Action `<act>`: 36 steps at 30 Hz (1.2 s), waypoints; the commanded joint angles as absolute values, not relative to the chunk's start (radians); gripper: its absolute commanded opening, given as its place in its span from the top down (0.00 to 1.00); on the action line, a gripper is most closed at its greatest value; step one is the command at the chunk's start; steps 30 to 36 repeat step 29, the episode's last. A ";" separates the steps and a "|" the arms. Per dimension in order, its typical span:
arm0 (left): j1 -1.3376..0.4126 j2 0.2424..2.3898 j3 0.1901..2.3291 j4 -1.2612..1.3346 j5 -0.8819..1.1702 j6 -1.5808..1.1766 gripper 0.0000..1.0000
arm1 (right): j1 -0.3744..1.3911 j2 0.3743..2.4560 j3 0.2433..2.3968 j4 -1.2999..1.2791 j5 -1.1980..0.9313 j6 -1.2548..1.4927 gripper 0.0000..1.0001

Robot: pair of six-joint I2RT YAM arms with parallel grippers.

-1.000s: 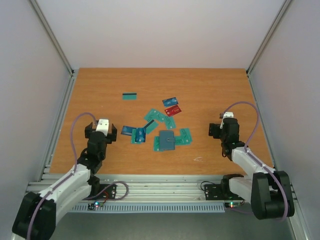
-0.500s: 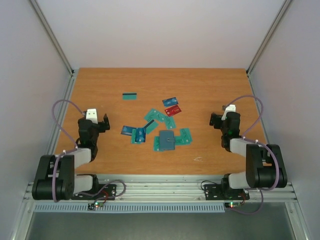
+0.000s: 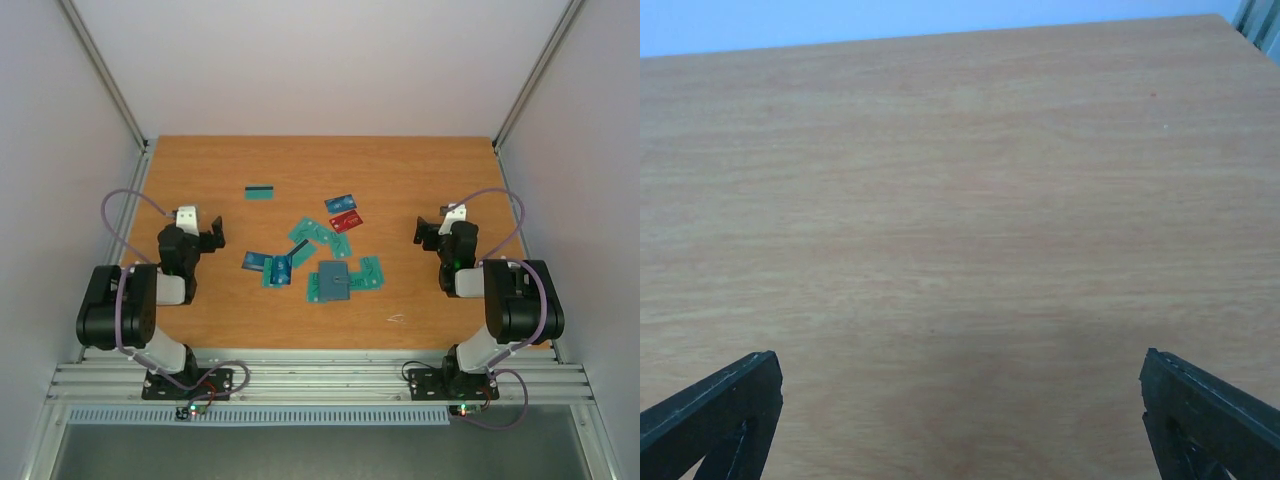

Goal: Put the credit cards into the card holder

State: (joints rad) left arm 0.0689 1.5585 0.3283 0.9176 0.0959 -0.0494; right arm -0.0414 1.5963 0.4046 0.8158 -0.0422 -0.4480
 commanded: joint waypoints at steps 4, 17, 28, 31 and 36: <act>0.057 1.561 0.378 0.943 0.082 -0.040 0.01 | -0.049 1.590 0.425 0.825 -0.057 -0.456 0.02; 0.043 1.560 0.396 0.913 0.094 -0.011 0.01 | -0.049 1.591 0.426 0.824 -0.056 -0.457 0.02; 0.042 1.561 0.395 0.913 0.094 -0.011 0.01 | -0.046 1.591 0.426 0.824 -0.060 -0.462 0.02; 0.042 1.560 0.396 0.913 0.093 -0.011 0.01 | -0.046 1.592 0.426 0.823 -0.062 -0.460 0.01; 0.042 1.560 0.396 0.913 0.093 -0.011 0.01 | -0.046 1.592 0.426 0.823 -0.062 -0.460 0.01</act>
